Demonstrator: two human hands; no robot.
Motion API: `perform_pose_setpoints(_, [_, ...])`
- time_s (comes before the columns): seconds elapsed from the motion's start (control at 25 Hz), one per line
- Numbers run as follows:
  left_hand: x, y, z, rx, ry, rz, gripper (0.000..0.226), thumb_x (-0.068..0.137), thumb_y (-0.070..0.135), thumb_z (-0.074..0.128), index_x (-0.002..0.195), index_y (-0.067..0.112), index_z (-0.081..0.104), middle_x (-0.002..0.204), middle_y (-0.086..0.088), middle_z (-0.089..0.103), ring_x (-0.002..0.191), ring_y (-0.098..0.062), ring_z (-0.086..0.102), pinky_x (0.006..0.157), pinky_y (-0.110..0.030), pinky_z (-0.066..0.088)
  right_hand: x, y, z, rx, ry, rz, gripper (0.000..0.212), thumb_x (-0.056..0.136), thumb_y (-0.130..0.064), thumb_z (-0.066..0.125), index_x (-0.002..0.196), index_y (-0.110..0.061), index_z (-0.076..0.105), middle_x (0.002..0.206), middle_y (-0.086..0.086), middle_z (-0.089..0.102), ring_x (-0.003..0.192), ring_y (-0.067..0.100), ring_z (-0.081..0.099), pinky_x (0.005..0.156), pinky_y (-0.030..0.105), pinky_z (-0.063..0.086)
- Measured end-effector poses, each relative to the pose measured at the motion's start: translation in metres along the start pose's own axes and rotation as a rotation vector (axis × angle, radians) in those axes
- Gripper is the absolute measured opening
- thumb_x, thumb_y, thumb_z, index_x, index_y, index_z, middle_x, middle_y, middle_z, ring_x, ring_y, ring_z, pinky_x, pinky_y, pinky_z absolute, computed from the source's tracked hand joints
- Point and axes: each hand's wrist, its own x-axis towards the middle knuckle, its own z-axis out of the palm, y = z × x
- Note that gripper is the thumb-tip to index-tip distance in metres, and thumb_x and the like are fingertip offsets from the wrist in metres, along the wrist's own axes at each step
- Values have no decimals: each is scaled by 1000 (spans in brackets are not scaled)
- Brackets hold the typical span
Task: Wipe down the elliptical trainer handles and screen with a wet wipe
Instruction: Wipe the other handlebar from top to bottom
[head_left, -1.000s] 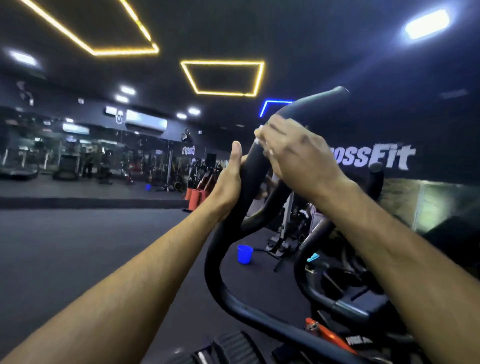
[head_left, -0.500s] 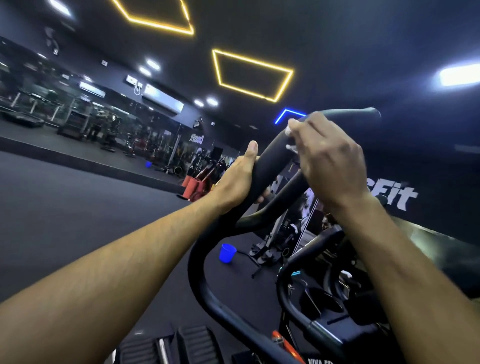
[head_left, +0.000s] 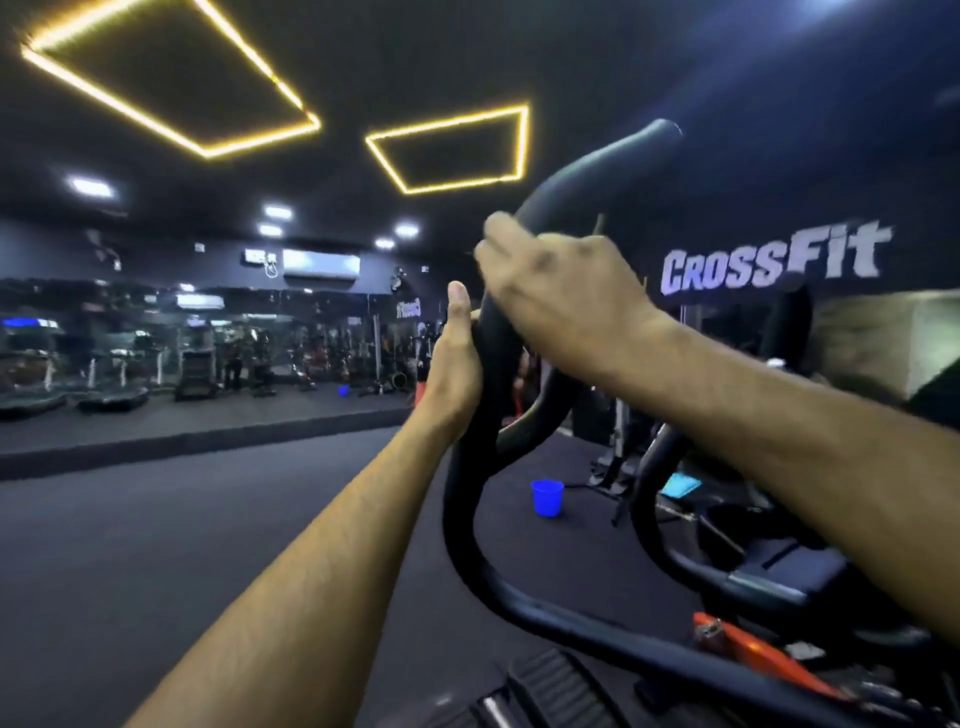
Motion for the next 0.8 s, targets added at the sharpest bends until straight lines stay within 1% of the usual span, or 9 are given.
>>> perform_pose_setpoints(0.08, [-1,-1,0,25,36,1,70,114,48,27,74,25,80,71,0,72,65,-14,68,68,-33,55,-15,-10,4,41,-2,-110,31,87,-2,32,88,-11,62,86,4,58,46,23,59,40,25,20])
perform_pose_setpoints(0.16, [1,-4,-2,32,14,4,65,108,61,31,85,22,78,82,-12,70,72,-23,68,71,-37,55,-33,9,11,69,64,-205,23,94,1,41,102,-10,60,89,3,58,52,21,57,36,29,29])
perform_pose_setpoints(0.24, [4,-5,-1,39,18,-2,80,103,73,25,86,10,72,76,-21,60,62,-29,57,58,-33,50,-41,29,23,133,181,-82,24,101,-7,52,121,-11,63,99,3,60,62,20,60,39,36,44])
perform_pose_setpoints(0.32, [5,-7,-1,43,39,-17,82,103,73,24,87,8,71,75,-21,62,63,-30,59,57,-32,51,-41,17,37,287,258,98,30,103,-13,54,131,-13,63,103,4,61,66,19,62,43,35,49])
perform_pose_setpoints(0.44, [0,-5,-3,27,20,-53,75,102,74,31,83,14,72,83,-16,67,85,-31,69,79,-40,58,-57,-17,59,427,253,55,25,100,-7,49,115,-11,68,96,5,59,68,19,63,50,36,53])
perform_pose_setpoints(0.52, [2,-5,-3,75,56,-56,78,103,73,27,75,16,73,76,-12,65,77,-28,67,74,-38,56,-73,-18,65,618,296,76,23,103,-7,49,112,-7,69,97,6,61,76,21,66,60,37,57])
perform_pose_setpoints(0.64, [2,-3,4,91,50,-2,82,105,69,19,88,11,74,75,-17,61,64,-29,58,58,-33,48,-65,-14,60,1118,514,555,13,101,-9,61,110,-1,67,100,6,67,84,17,69,74,30,58])
perform_pose_setpoints(0.72, [2,-4,3,91,73,30,75,108,64,22,99,12,74,86,-13,70,77,-26,68,67,-32,53,-47,-25,50,1363,567,849,11,98,-11,66,106,-4,63,94,0,71,79,9,69,72,20,54])
perform_pose_setpoints(0.8, [3,-3,2,122,115,37,71,110,60,24,95,14,76,87,-9,75,84,-21,72,77,-32,54,-47,-42,50,1388,542,940,11,95,-14,70,101,-7,64,90,-6,71,79,4,69,73,16,53])
